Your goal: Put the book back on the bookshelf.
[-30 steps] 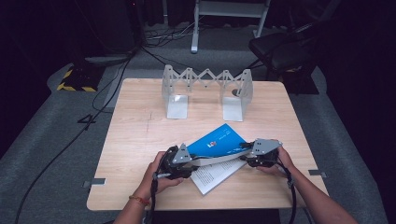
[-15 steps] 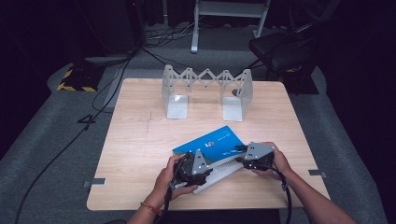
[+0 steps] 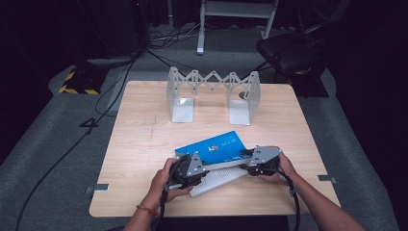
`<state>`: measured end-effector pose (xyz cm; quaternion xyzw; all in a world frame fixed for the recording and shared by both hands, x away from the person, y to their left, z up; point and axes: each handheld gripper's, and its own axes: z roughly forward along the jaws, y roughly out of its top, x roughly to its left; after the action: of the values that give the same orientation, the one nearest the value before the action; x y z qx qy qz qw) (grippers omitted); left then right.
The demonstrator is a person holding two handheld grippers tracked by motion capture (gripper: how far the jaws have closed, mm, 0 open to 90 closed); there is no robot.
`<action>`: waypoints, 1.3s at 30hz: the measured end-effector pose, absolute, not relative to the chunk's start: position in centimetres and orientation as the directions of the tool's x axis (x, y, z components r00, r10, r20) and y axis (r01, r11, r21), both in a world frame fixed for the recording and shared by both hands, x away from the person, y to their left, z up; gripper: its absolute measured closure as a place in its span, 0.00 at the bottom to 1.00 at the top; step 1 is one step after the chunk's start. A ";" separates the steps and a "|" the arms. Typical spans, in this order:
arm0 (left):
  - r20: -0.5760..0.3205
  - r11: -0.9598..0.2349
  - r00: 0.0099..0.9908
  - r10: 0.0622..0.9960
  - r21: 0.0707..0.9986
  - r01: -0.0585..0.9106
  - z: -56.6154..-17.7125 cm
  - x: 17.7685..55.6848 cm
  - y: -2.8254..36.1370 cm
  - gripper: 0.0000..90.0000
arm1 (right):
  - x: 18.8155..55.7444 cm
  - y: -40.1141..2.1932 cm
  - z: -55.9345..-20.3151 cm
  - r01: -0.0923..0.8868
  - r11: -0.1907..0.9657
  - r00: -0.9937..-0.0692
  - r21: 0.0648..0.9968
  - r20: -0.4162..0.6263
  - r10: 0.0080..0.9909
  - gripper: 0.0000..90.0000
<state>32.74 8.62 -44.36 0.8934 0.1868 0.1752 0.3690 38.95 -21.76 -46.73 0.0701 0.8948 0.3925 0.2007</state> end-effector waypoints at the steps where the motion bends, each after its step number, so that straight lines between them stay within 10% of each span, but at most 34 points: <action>1: 0.169 -0.654 0.870 0.463 0.728 0.207 -44.3 32.8 8.8 0.73 | 39.4 -22.5 -46.9 -0.019 0.657 -0.919 0.753 -0.271 0.285 0.55; 9: 0.120 -0.621 0.874 0.472 0.749 0.232 -44.2 33.7 10.6 0.70 | 38.9 -22.6 -46.6 -0.069 0.652 -0.922 0.755 -0.298 0.248 0.67; 23: 0.148 -0.623 0.790 0.595 0.706 0.337 -43.0 32.0 8.3 0.36 | 36.7 -20.8 -45.6 -0.103 0.709 -0.901 0.697 -0.367 0.230 0.74; 39: 0.230 -0.705 0.799 0.556 0.639 0.307 -45.1 32.0 5.8 0.59 | 35.8 -19.5 -45.4 -0.125 0.748 -0.890 0.652 -0.408 0.206 0.72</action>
<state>31.97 5.78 -45.12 0.8996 0.2398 0.2077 0.3000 35.84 -19.50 -45.38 0.0223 0.9051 0.3543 0.2339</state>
